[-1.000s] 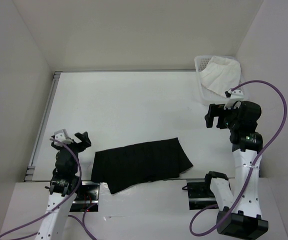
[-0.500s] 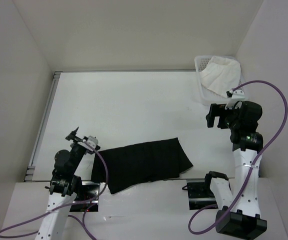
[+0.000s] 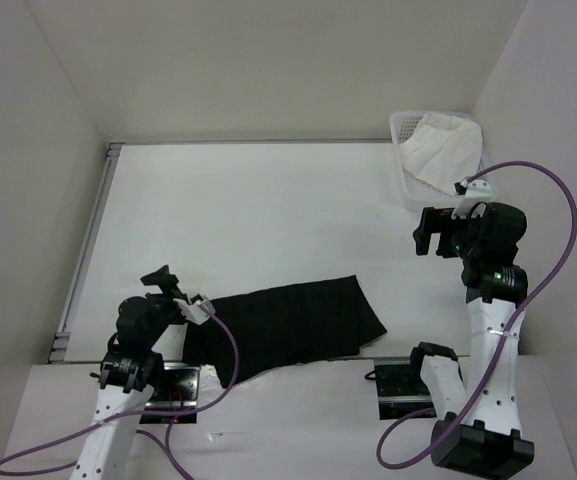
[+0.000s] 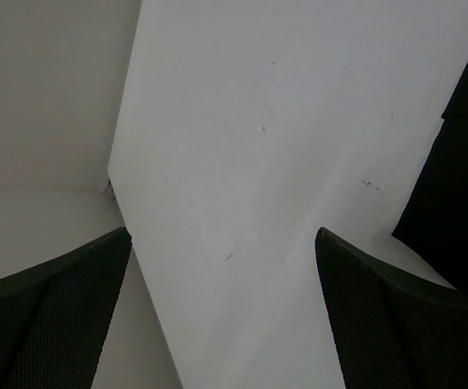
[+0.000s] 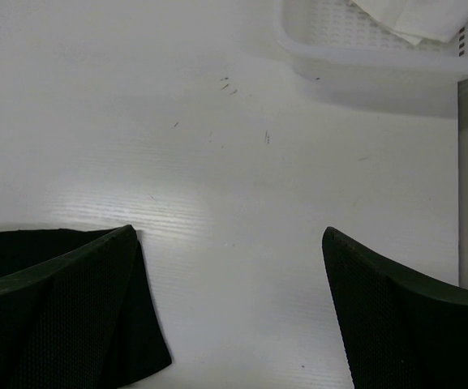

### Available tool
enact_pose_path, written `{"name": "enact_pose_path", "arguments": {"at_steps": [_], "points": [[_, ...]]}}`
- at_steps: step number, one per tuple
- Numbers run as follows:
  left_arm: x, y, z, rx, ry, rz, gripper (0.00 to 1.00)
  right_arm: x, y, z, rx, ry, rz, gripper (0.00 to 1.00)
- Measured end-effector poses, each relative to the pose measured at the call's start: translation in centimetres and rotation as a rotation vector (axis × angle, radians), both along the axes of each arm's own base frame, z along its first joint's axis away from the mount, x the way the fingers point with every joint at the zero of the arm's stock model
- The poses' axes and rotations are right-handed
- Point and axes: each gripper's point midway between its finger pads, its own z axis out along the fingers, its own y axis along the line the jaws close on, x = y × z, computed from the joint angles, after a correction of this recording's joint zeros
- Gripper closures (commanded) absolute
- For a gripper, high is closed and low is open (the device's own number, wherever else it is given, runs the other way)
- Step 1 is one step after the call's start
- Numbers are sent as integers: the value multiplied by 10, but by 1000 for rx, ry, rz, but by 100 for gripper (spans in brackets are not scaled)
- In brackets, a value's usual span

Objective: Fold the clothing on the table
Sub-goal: Fold the skirt

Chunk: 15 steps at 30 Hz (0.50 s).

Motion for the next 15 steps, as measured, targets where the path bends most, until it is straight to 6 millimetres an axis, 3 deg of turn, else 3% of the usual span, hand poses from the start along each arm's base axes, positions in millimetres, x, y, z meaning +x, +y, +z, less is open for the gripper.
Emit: {"name": "enact_pose_path", "arguments": {"at_steps": [7,11,15], "points": [[5,5,10,-25,-41,44,0,-1,1,1,1,-6,5,1],[16,25,49,-63,-201,169,0,-1,4,2,7,-8,17,1],[14,45,88,-64,-305,276,0,2,7,-3,21,12,38,1]]}}
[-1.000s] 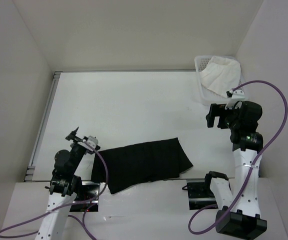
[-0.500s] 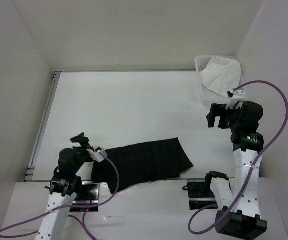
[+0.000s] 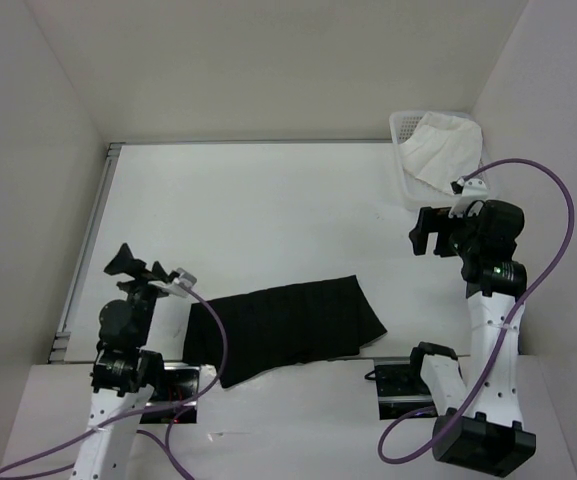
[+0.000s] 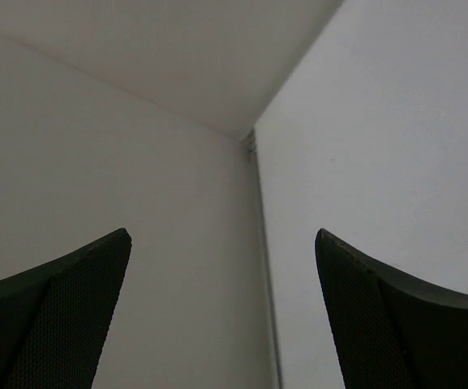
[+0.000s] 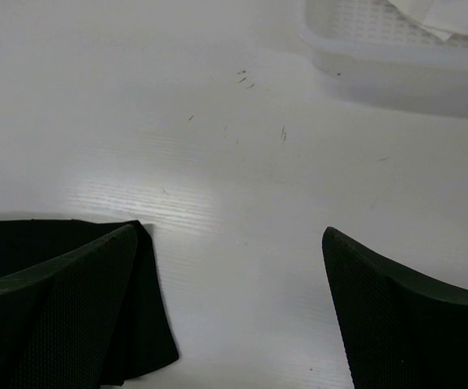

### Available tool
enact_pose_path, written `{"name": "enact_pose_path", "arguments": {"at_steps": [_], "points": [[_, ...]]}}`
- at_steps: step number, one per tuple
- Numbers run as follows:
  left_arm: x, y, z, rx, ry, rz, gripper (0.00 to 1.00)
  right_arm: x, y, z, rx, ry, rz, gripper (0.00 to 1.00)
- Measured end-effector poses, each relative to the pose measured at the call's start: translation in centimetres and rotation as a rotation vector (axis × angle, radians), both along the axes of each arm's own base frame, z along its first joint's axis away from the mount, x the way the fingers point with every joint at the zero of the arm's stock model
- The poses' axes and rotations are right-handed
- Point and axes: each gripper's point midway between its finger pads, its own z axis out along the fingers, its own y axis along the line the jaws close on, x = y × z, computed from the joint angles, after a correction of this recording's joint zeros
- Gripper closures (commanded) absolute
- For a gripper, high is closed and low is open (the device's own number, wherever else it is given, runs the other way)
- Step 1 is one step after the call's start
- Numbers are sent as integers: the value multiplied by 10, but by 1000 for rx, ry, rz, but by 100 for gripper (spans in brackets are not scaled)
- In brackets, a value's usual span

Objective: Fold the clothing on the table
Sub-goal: Fold the skirt

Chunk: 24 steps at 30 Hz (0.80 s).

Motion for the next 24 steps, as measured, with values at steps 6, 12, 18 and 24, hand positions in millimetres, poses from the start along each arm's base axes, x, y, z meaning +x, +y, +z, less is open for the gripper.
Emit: {"name": "enact_pose_path", "arguments": {"at_steps": [6,12,18,24], "points": [[-16,28,131,-68,-168,154,0,7,2,-10,18,65,24,1],[18,49,292,-322,-197,326,0,26,19,35,-14,24,91,1],[81,44,268,-584,62,421,0,32,81,41,-22,57,287,1],[72,-14,70,-732,766,410,0,16,132,-15,-67,270,459,1]]}}
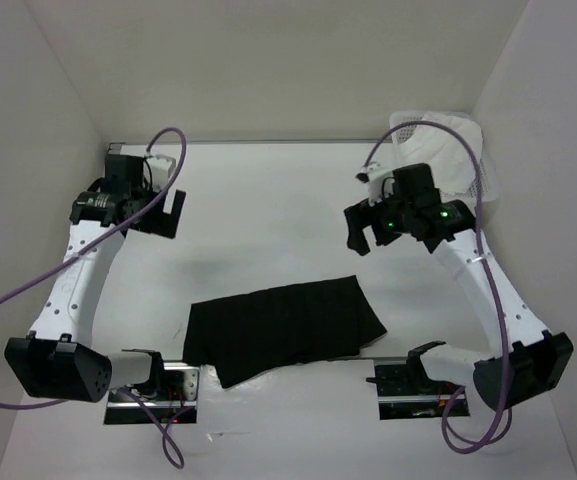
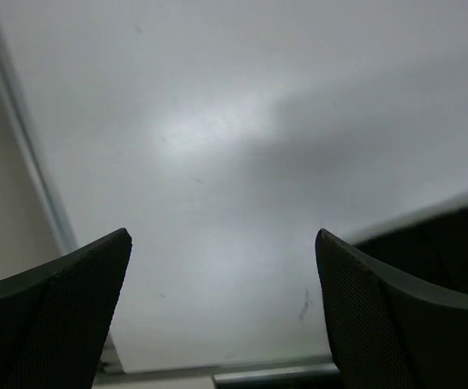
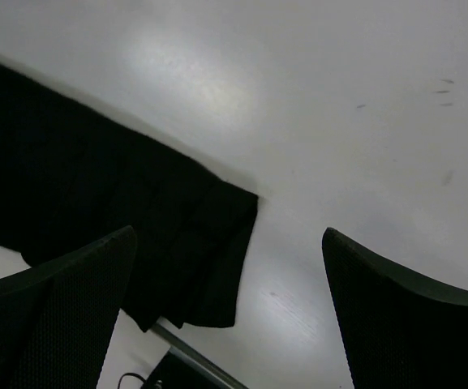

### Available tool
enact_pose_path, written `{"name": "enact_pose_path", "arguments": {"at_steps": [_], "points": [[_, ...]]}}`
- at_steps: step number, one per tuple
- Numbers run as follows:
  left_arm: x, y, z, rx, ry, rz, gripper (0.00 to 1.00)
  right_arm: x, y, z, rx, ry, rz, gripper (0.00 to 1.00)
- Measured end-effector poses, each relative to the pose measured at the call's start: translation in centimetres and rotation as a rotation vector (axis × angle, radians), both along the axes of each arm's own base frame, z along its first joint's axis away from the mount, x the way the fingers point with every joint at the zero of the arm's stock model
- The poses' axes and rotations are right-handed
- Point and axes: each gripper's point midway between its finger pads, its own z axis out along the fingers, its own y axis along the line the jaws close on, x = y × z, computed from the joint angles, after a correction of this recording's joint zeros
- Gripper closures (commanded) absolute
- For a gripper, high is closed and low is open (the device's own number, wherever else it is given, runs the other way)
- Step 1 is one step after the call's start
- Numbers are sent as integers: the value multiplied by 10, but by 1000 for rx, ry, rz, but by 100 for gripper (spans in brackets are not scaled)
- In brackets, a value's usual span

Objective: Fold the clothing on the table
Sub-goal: Fold the skirt

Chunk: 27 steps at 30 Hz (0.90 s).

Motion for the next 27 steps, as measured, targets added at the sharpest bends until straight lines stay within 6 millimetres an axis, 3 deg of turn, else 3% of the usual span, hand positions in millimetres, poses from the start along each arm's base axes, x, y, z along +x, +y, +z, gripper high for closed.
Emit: {"name": "enact_pose_path", "arguments": {"at_steps": [2,4,8,13,16,23,27], "points": [[-21,-7,-31,-46,105,-6,0,-11,23,-16,-35,49,92,1],[-36,-6,-35,-65,114,8,0,-22,46,-31,-78,83,187,1],[-60,7,9,-96,-69,74,0,-43,95,-66,-222,115,370,1],[-78,23,34,-106,-174,156,0,-65,146,-123,-386,140,559,1],[-80,33,31,-109,-162,214,0,-63,159,-137,-415,118,614,1],[-76,51,20,-114,-114,289,0,-35,180,-136,-411,0,671,1],[-75,55,13,-116,-107,303,0,-31,187,-155,-431,8,722,1]]}}
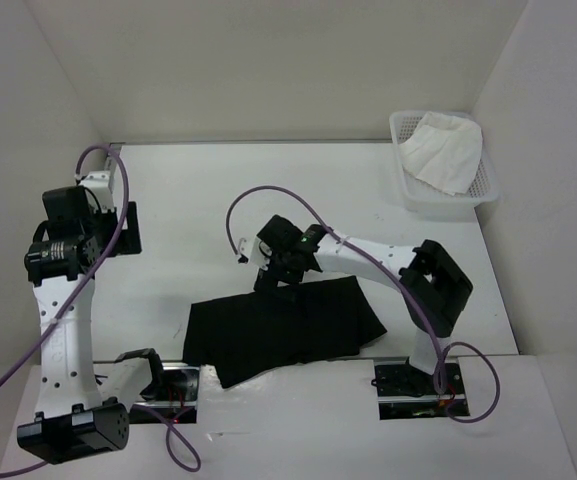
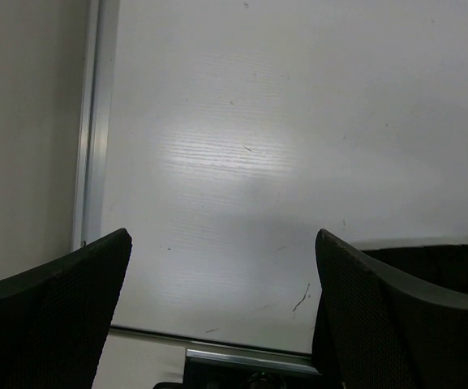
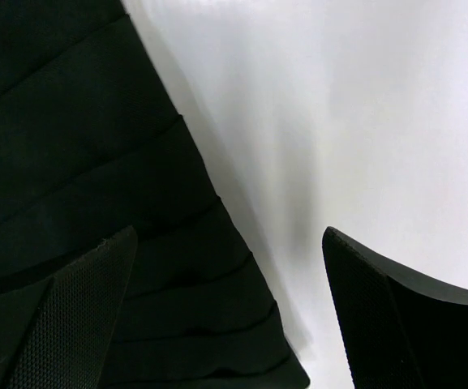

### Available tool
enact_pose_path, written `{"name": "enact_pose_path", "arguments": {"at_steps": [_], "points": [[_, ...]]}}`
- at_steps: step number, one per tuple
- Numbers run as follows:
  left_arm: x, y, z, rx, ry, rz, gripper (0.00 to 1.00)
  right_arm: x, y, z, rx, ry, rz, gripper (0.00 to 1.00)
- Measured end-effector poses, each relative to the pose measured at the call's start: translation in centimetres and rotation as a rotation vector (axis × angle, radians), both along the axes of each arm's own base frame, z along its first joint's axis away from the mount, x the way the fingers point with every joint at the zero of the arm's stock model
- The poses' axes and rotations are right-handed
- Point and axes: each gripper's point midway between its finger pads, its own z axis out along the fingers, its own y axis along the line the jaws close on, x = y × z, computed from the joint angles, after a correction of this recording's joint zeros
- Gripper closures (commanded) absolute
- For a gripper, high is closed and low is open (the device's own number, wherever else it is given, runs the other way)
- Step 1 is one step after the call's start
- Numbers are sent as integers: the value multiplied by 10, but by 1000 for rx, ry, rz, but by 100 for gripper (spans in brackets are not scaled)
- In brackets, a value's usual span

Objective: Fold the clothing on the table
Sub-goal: Fold the skirt

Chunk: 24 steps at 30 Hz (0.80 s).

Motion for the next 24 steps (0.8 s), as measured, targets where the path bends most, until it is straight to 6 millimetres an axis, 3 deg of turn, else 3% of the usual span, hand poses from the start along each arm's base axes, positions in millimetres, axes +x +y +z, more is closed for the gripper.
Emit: {"name": "enact_pose_path", "arguments": {"at_steps": [3,8,17,20,23,24], "points": [[0,2,-11,-4,25,7,0,-5,3,-14,-16,40,40,1],[-1,6,-24,-7,52,17,0,-12,8,-20,-6,72,101,5],[3,8,-20,12,34,5,0,-30,18,-39,-15,136,203,9],[5,8,-20,14,28,4,0,-39,22,-46,-25,155,239,20],[7,9,-22,16,24,4,0,-48,25,-53,-34,174,269,64],[7,9,-25,15,28,3,0,-49,26,-56,-39,177,278,94]]}}
